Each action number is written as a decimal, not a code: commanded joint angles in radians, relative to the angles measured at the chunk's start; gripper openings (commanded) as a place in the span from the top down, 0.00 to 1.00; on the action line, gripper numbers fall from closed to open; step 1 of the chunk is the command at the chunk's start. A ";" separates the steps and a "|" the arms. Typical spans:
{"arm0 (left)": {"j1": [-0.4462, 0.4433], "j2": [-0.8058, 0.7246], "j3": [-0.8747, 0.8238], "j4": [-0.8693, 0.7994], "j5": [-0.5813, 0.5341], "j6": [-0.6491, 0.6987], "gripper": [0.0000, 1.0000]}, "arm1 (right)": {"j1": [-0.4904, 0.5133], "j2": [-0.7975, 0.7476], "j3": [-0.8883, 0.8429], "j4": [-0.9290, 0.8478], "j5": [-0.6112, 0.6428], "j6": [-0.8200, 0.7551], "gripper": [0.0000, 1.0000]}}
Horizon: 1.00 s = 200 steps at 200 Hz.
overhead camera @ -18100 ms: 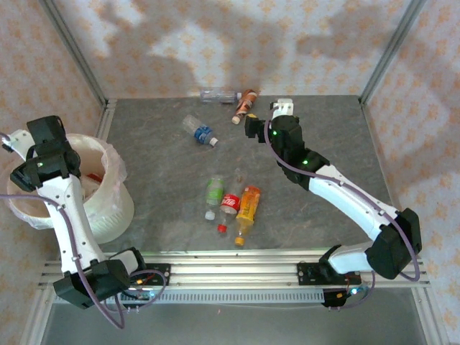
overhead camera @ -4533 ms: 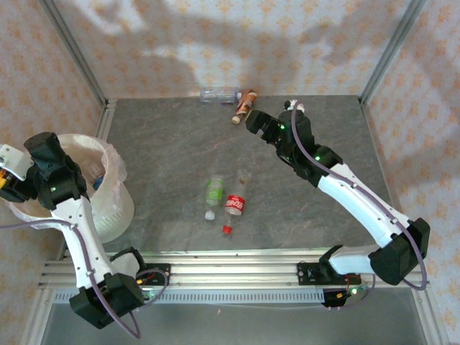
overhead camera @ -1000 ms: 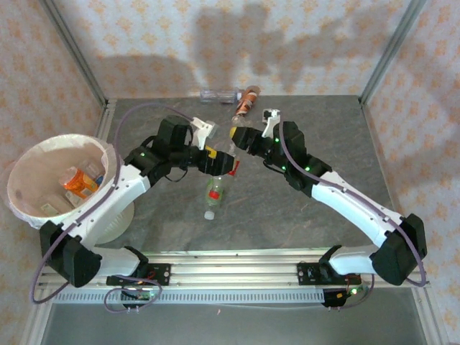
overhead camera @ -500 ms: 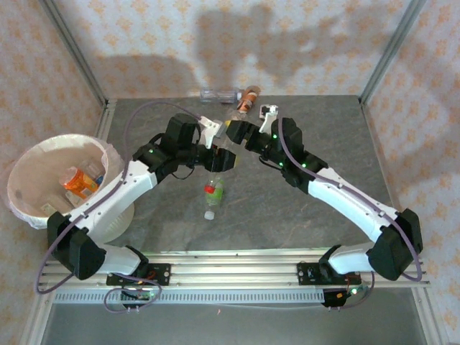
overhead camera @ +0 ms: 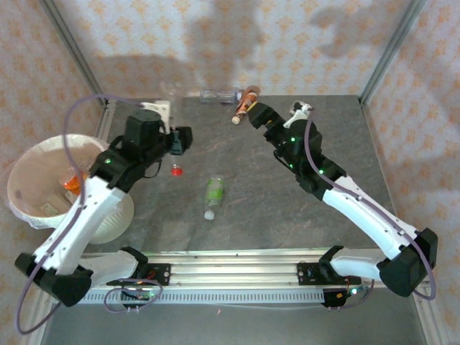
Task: Put the plastic bottles in the bin
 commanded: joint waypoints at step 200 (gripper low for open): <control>0.947 -0.163 -0.165 0.445 -0.632 0.246 0.47 | -0.030 0.084 0.038 -0.181 0.022 -0.025 0.01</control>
